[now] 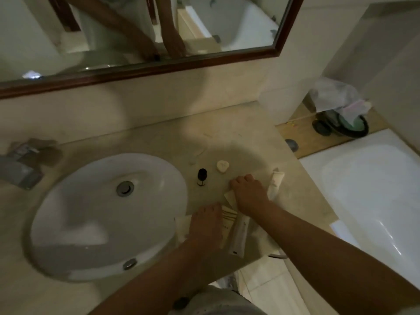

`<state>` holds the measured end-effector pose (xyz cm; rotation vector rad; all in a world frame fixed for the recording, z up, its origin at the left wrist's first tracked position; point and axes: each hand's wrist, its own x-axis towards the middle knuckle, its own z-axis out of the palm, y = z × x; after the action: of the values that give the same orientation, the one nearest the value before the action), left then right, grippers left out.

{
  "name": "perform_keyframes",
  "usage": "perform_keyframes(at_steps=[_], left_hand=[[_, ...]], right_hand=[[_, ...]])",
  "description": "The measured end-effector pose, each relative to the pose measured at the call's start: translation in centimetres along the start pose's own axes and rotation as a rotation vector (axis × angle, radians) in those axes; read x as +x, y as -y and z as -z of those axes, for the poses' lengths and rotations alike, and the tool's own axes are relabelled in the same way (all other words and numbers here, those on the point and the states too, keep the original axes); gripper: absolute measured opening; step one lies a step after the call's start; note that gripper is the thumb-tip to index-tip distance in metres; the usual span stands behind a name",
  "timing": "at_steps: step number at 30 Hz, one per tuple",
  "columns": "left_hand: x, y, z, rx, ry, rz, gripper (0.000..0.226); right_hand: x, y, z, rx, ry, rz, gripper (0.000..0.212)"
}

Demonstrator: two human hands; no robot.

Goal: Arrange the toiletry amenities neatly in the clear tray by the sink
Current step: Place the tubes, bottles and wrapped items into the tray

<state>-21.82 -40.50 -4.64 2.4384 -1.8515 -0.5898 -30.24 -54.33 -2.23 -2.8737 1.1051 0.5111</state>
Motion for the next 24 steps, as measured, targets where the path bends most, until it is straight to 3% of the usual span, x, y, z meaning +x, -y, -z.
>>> perform_keyframes(at_steps=[4,7,12,18,24], left_hand=[[0.0,-0.3,1.3,-0.270,0.067,0.141,0.038],[0.1,-0.2,2.5,-0.375,0.089,0.276,0.024],[-0.7,-0.5,4.5,-0.609,0.024,0.467,0.022],[-3.7,0.2,7.2,-0.692,-0.077,0.574,0.014],[-9.8,3.5,8.1,-0.811,-0.276,0.615,0.020]], right_hand=[[1.0,-1.3,0.0,-0.019,-0.029,0.064,0.034],[1.2,-2.0,0.7,0.112,-0.053,0.030,0.033],[0.3,-3.8,2.3,0.483,-0.440,-0.025,0.013],[-2.6,-2.5,2.6,0.627,-0.673,0.274,0.029],[-4.6,3.4,3.0,0.703,-0.676,0.431,0.039]])
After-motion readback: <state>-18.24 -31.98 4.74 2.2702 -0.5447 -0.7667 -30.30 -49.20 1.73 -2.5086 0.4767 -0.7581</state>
